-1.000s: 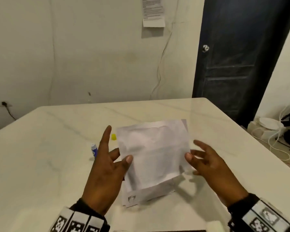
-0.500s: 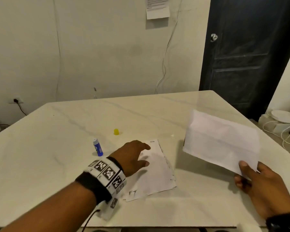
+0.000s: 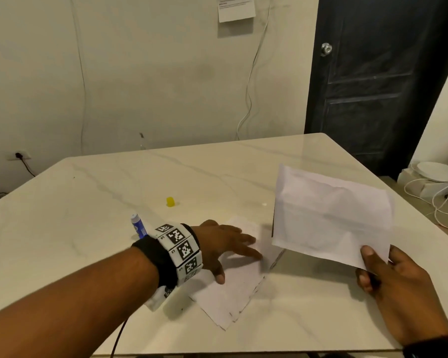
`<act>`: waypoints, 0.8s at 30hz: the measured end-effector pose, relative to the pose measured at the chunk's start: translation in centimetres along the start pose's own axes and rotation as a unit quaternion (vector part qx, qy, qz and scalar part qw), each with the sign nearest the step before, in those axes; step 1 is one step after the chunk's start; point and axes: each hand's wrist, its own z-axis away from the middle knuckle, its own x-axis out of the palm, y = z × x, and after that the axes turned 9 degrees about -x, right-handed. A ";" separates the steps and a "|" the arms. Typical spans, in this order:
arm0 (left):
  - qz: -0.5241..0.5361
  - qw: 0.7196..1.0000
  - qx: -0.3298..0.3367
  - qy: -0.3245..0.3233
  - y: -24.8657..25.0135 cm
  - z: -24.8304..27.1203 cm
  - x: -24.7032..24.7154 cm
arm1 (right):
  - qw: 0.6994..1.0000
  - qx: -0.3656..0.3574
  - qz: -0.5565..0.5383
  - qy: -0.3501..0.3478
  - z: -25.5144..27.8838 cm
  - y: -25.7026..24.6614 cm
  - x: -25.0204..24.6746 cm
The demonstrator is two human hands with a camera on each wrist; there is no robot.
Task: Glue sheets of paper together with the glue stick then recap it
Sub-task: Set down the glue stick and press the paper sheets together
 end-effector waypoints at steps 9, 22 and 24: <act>0.093 0.986 -0.033 0.133 1.3 0.4 1.5 | 1.000 -0.011 0.017 -0.003 0.4 -0.7 0.3; 0.179 0.972 0.029 0.149 1.2 1.5 2.7 | 0.998 0.020 0.053 0.005 0.7 -1.1 0.5; 0.251 0.947 -0.036 0.199 0.5 2.4 3.1 | 0.997 0.027 0.068 0.000 1.0 -1.5 0.8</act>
